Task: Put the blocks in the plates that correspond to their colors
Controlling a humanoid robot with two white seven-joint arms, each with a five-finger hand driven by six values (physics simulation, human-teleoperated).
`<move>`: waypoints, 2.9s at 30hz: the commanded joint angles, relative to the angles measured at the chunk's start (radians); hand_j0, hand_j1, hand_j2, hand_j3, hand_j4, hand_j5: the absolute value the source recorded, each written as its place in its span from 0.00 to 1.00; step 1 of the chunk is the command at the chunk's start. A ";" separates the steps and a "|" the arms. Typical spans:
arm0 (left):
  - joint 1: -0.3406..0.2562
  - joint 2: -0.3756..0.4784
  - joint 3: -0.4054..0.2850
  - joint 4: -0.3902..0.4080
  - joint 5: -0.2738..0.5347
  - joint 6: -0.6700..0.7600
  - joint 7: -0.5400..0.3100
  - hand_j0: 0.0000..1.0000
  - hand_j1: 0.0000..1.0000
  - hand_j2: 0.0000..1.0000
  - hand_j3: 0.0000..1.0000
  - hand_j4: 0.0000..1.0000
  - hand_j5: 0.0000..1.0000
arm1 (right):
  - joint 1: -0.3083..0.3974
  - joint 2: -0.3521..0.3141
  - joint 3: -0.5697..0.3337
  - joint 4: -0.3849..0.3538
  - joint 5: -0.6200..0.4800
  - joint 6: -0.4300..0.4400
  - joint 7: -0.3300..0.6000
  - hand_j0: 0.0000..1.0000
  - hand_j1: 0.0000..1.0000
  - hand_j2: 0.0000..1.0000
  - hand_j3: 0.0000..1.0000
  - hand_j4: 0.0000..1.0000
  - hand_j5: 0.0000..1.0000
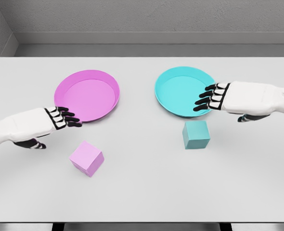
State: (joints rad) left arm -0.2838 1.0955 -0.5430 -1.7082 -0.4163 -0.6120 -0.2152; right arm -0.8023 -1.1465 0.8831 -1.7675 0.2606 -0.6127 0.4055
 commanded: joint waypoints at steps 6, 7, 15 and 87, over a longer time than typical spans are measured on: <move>0.029 0.006 -0.003 -0.034 0.007 0.001 0.000 1.00 1.00 1.00 1.00 1.00 1.00 | -0.005 0.013 0.014 -0.001 -0.007 0.002 -0.001 1.00 1.00 1.00 1.00 1.00 1.00; 0.031 0.006 -0.003 -0.034 0.007 0.001 0.000 1.00 1.00 1.00 1.00 1.00 1.00 | -0.005 0.013 0.017 -0.001 -0.007 0.002 0.001 1.00 1.00 1.00 1.00 1.00 1.00; 0.046 0.004 -0.005 -0.062 0.007 0.001 0.000 1.00 1.00 1.00 1.00 1.00 1.00 | -0.005 0.019 0.023 0.000 0.092 0.002 0.012 1.00 1.00 1.00 1.00 1.00 1.00; 0.049 -0.129 -0.057 -0.090 -0.022 0.001 -0.046 1.00 1.00 1.00 1.00 1.00 1.00 | 0.029 0.229 0.123 0.088 0.378 0.002 0.013 0.71 0.71 0.71 0.71 0.71 0.71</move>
State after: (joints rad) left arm -0.2347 0.9716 -0.5984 -1.7976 -0.4439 -0.6121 -0.2592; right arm -0.7746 -0.9172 1.0063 -1.6792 0.6401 -0.6119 0.4178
